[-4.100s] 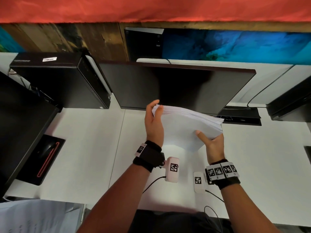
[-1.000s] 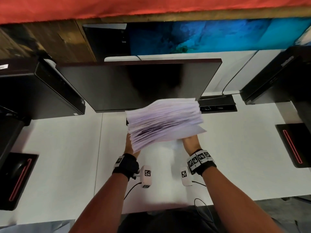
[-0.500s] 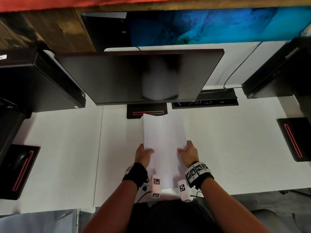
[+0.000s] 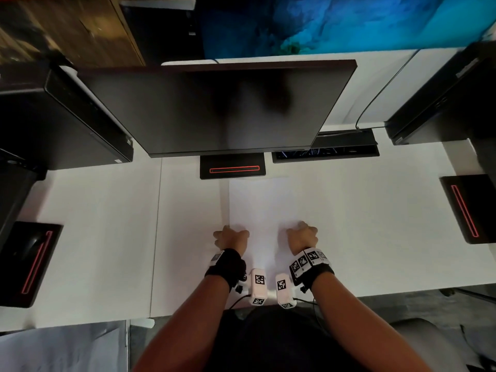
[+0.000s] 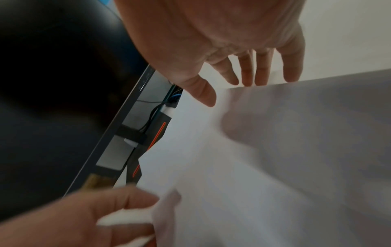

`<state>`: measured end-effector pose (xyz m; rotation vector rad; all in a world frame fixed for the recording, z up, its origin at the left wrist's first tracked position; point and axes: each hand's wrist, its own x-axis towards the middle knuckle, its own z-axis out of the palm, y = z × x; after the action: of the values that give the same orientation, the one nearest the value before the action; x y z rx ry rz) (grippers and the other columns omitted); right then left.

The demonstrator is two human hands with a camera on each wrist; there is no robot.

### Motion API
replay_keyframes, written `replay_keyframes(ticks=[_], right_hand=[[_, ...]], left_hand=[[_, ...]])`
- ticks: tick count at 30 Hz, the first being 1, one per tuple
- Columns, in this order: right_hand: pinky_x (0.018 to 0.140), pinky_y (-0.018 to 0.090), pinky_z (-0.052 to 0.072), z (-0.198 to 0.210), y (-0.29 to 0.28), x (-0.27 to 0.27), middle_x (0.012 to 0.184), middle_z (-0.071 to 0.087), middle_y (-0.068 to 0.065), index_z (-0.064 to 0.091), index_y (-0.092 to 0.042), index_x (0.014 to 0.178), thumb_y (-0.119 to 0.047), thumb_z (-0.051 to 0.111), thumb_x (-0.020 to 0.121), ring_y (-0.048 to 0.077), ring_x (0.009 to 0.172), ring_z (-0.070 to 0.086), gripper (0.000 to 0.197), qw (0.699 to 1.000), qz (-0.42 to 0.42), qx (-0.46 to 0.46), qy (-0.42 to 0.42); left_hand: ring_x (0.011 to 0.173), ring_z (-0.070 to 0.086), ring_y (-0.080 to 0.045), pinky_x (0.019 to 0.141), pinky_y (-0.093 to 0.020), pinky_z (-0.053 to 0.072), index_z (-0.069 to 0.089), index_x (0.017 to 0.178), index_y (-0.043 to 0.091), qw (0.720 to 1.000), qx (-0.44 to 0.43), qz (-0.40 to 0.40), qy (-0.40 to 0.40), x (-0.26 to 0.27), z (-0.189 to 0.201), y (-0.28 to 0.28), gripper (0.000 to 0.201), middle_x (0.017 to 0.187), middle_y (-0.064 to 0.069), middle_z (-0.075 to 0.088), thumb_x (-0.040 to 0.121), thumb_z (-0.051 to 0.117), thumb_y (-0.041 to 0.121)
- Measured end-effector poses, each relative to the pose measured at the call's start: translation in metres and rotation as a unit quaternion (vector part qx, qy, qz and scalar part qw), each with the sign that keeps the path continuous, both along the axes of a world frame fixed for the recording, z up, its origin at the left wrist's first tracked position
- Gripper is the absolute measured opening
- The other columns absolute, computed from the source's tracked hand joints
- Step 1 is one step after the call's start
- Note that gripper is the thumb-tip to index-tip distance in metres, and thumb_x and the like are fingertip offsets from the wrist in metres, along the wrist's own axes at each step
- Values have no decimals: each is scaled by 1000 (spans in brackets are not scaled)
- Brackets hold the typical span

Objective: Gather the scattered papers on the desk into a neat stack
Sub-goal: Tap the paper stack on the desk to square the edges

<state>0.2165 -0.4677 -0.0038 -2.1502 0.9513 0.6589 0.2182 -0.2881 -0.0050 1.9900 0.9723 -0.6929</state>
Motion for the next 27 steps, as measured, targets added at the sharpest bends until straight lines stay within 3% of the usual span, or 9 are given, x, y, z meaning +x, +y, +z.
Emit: replay_keyframes(ticks=[5,9,15,18,22,25,27], right_hand=[[110,44,38,-4,-2,-2,143,36,15,43,-9,145,-25,56,91,39,131,43,57,1000,-2,13,18],[108,44,38,-1,-28,0,142,37,15,43,-10,145,-25,56,91,39,130,40,57,999,-28,-11,15],[108,43,35,4,-138,8,143,37,16,43,-12,145,-26,57,91,39,131,39,58,995,-76,-57,27],[108,44,40,4,-203,14,139,40,17,48,-13,141,-30,58,89,41,129,43,55,993,-94,-66,26],[101,45,48,-7,-286,25,129,51,17,60,-18,130,-37,61,77,40,117,54,56,991,-114,-71,19],[98,45,50,-39,-347,33,125,58,14,62,-21,126,-40,62,60,36,112,58,69,988,-139,-63,18],[99,47,50,-38,-360,38,126,57,13,61,-22,126,-38,63,60,36,113,58,69,988,-140,-59,14]], left_hand=[[119,48,-39,90,-33,43,58,126,2,1000,-13,8,19,-3,-3,-1,49,134,-18,40,83,70,22],[119,50,-40,93,-35,44,56,128,1,999,-27,-14,27,1,-3,-30,53,136,-18,39,82,71,24],[123,49,-39,102,-39,46,50,132,0,995,-84,-52,25,16,0,-141,62,139,-18,37,81,72,27],[122,51,-38,105,-41,45,48,133,-1,991,-114,-68,29,24,4,-205,73,140,-18,37,72,69,34],[121,55,-36,104,-42,47,47,136,-3,984,-144,-96,36,35,-4,-279,81,142,-19,40,67,65,37],[129,49,-36,110,-44,42,37,146,-1,981,-145,-120,49,41,-12,-317,78,149,-19,32,81,67,32],[130,49,-35,110,-43,42,34,148,0,983,-126,-125,48,45,-12,-332,77,150,-19,31,85,66,29]])
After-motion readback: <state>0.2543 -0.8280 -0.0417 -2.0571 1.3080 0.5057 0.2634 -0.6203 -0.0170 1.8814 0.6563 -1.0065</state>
